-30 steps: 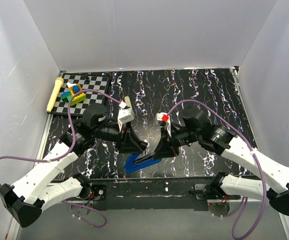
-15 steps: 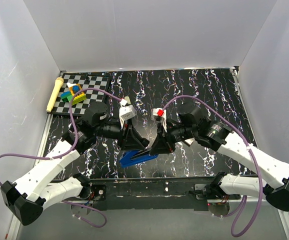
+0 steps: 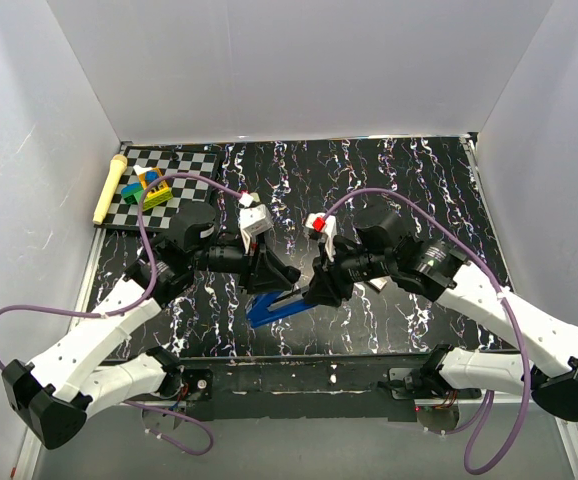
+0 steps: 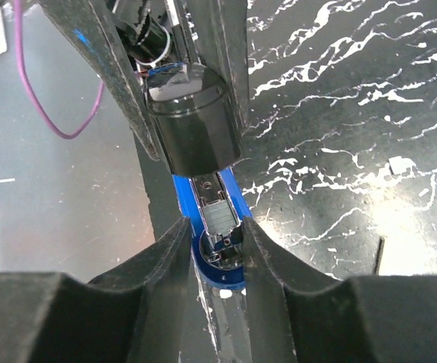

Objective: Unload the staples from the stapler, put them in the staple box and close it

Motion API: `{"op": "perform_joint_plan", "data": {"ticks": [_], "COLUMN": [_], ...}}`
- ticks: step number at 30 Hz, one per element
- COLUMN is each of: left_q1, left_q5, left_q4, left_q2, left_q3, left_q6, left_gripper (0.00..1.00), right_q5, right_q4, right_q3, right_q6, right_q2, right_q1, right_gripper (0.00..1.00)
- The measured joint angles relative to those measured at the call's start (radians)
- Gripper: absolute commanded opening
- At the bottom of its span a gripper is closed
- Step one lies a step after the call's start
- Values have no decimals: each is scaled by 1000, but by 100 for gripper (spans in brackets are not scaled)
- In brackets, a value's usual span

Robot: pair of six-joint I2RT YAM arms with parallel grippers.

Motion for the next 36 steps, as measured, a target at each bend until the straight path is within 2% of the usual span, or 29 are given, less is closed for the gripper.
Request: {"op": "perform_joint_plan", "data": {"ticks": [20, 21, 23, 26, 36], "left_q1": [0, 0, 0, 0, 0], "left_q5": [-119, -124, -142, -164, -251], "left_q4": [5, 5, -1, -8, 9], "left_q2": [35, 36, 38, 38, 38], "left_q3": [14, 14, 15, 20, 29], "left_q6": [24, 24, 24, 22, -24], "left_gripper": [0, 0, 0, 0, 0], "right_q5": [203, 215, 234, 268, 360], "right_q4": [-103, -103, -103, -96, -40], "right_q3": [134, 143, 159, 179, 198], "right_q6": [-37, -37, -36, -31, 46], "right_q2": [-2, -2, -2, 2, 105], "right_q1": [2, 2, 2, 2, 2], "right_gripper": [46, 45, 36, 2, 1]}}
